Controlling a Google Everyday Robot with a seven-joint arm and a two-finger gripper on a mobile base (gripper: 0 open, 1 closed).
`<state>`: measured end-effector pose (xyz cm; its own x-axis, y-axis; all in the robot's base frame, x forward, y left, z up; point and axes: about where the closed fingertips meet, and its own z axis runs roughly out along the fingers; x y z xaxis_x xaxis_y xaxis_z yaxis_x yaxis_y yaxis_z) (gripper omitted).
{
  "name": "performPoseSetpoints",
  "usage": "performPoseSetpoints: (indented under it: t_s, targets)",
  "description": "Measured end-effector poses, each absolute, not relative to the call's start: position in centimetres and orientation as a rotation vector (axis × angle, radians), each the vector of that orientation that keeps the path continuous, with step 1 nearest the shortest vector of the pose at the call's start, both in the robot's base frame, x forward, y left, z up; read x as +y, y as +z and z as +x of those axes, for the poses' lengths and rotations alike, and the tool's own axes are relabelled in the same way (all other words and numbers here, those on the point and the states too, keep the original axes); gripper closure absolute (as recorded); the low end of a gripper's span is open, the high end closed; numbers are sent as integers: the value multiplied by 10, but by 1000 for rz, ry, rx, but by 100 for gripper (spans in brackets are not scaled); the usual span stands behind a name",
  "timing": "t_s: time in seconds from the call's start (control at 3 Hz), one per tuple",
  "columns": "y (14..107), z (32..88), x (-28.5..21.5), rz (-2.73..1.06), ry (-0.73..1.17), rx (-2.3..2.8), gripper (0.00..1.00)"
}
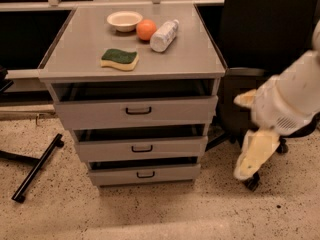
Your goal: Open bottom drawer
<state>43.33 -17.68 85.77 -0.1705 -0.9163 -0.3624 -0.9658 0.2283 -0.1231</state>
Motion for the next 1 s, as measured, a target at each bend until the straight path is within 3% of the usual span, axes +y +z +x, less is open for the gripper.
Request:
performPoseSetpoints:
  t_s: [0.33, 1.0]
  targets:
    - [757, 422, -130, -1761, 441, 2067, 0]
    - [726, 421, -122, -1745, 455, 2068, 0]
